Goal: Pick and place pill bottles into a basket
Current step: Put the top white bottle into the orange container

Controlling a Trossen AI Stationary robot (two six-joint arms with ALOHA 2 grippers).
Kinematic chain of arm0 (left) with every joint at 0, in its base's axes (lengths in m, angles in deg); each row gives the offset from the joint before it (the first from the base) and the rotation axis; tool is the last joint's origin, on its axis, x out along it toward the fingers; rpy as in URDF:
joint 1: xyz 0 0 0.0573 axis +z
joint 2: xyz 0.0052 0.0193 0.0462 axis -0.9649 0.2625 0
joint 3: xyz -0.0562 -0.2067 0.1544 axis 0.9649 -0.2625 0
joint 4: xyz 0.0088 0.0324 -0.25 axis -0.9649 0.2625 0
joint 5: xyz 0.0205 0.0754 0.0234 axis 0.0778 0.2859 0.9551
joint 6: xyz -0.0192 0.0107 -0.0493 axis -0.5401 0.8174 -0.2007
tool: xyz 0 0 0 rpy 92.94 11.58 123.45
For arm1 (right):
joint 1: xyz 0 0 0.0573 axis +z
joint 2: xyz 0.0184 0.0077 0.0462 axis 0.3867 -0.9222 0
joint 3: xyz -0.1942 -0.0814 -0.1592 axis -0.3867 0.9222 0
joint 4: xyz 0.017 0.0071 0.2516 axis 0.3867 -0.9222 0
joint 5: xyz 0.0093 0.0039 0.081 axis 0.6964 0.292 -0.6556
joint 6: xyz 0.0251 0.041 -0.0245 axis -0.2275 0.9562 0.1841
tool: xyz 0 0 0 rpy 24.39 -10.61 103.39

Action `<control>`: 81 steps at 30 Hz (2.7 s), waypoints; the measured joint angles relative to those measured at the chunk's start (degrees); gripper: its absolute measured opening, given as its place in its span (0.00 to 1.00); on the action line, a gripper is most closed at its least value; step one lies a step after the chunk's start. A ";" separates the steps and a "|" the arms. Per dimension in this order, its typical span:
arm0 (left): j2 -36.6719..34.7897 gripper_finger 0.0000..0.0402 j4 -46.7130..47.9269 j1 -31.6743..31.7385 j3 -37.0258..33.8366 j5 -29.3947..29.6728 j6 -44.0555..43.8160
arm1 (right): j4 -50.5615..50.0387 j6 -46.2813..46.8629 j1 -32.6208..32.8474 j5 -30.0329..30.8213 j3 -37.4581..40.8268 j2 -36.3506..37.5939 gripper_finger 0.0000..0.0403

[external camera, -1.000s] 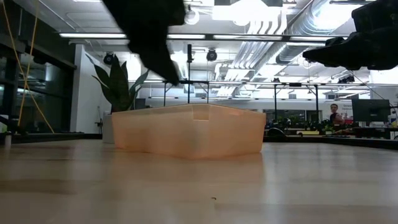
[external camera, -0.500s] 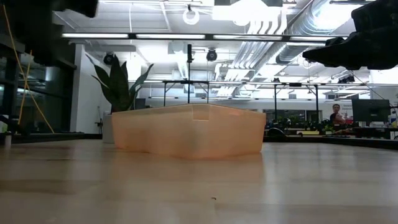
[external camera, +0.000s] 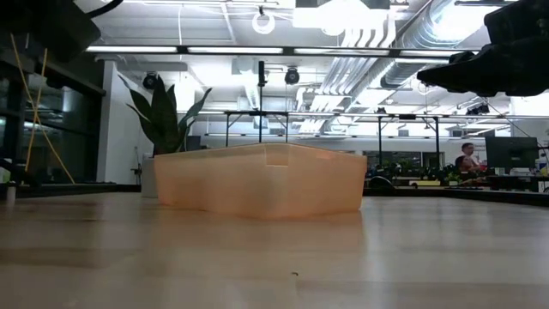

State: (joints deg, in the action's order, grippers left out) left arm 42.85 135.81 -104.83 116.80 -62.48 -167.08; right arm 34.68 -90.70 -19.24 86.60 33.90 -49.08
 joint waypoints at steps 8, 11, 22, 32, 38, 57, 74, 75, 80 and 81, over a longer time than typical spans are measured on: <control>2.45 0.54 -3.80 -0.54 0.00 0.08 -4.83 | 0.12 -0.89 0.00 0.14 0.00 0.00 0.32; 3.91 0.54 -3.90 -0.91 0.00 -1.18 -4.83 | 0.11 -1.39 0.02 0.14 -0.02 0.00 0.32; 5.35 0.54 -4.56 -3.42 0.02 0.39 -5.09 | 0.20 -1.43 0.02 0.12 -0.04 0.02 0.32; 5.65 0.54 -4.65 -4.85 0.17 2.00 -4.96 | 0.22 -1.43 0.01 0.14 -0.04 0.02 0.32; 5.70 0.54 -5.87 -4.87 0.15 1.68 -4.45 | 0.24 -1.43 0.00 0.30 -0.04 0.02 0.32; 5.87 0.54 -4.92 -4.85 -0.08 1.17 -1.77 | 0.67 -1.45 0.02 0.29 -0.04 0.01 0.32; 5.83 0.54 -4.95 -4.85 0.00 0.40 -2.64 | 0.68 -1.45 0.01 0.29 -0.04 0.02 0.32; 5.83 0.54 -4.95 -4.85 0.00 0.42 -2.64 | 0.68 -1.45 0.02 0.29 -0.04 0.02 0.32; 5.79 0.54 -5.20 -4.83 0.00 6.92 7.17 | 0.68 -1.45 0.00 0.29 -0.04 0.02 0.32; 5.79 0.54 -5.86 -4.84 0.00 8.95 11.37 | 0.68 -1.45 0.01 0.29 -0.04 0.01 0.32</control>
State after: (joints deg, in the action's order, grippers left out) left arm 48.64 129.96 -109.66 116.80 -53.53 -155.71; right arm 35.36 -92.15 -19.23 86.89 33.85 -49.08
